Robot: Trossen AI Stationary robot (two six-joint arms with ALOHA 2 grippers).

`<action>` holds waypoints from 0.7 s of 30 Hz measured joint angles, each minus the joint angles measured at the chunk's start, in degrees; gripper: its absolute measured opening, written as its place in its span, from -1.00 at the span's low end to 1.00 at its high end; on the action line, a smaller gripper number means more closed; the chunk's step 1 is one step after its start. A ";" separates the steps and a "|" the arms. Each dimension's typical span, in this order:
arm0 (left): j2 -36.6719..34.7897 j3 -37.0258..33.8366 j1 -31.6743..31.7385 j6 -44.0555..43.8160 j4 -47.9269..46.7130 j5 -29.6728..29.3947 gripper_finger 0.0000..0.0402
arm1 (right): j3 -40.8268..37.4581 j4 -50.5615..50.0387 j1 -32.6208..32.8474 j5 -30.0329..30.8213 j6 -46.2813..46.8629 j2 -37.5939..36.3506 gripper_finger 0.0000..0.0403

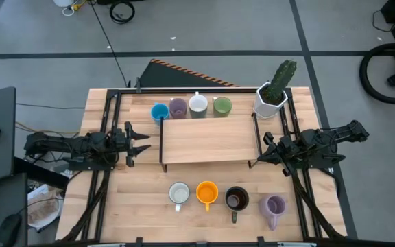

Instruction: Place coffee mugs

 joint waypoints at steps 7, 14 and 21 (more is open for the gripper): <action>0.01 0.02 -0.01 0.01 0.01 0.01 -0.10 | -0.01 -0.02 0.02 0.00 0.00 0.02 -0.91; 0.02 0.01 0.00 0.00 1.20 0.00 -0.10 | 0.01 0.00 0.02 0.00 0.00 0.00 -0.91; 0.02 0.00 0.00 0.00 1.65 0.01 -0.10 | 0.00 -0.01 0.01 0.00 -0.01 0.02 -0.91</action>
